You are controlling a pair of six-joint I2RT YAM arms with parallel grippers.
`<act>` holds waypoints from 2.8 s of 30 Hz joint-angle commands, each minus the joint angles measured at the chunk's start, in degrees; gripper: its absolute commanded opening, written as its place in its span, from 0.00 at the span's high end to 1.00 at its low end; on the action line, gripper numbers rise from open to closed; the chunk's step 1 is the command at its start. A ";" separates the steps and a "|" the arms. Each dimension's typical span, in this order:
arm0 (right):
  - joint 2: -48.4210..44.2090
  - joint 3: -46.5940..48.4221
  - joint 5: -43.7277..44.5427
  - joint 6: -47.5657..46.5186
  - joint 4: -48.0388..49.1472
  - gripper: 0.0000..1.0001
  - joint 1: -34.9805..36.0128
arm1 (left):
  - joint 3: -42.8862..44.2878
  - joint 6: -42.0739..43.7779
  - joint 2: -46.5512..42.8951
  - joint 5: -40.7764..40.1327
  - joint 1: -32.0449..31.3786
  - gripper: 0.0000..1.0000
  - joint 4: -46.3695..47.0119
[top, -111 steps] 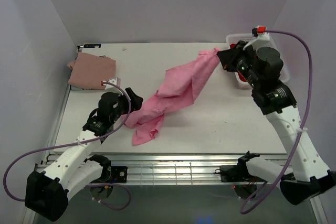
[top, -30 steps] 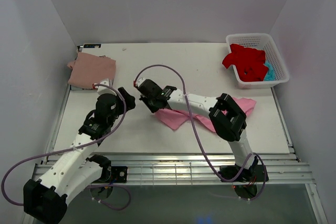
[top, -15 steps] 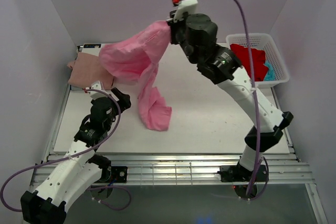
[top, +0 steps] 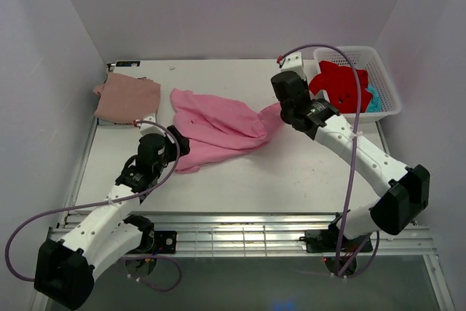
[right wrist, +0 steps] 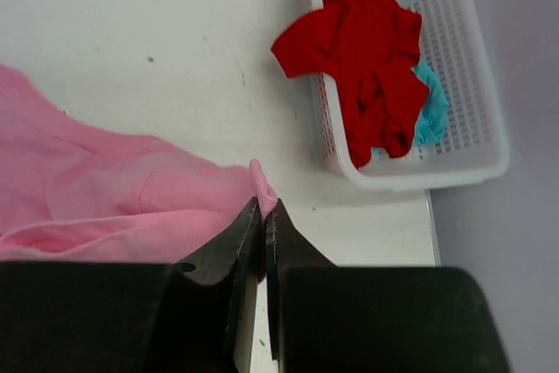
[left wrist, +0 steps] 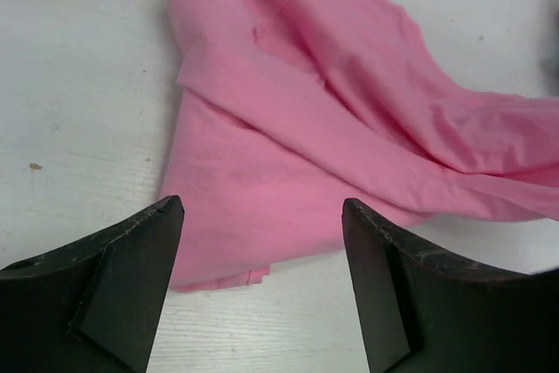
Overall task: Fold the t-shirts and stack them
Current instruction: Flatten out the tshirt
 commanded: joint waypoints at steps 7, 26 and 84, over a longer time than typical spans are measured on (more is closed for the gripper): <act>-13.32 -7.66 8.05 5.91 -3.82 0.92 -4.42 | -1.42 4.39 14.88 -3.59 0.35 0.17 12.79; -13.15 -16.27 1.81 8.98 -4.78 0.92 -5.30 | 7.81 7.65 42.86 -0.62 3.16 0.22 42.41; -22.56 -21.20 -7.06 11.62 -8.83 0.92 -10.04 | 5.70 -5.53 11.03 -9.86 2.81 0.26 -9.80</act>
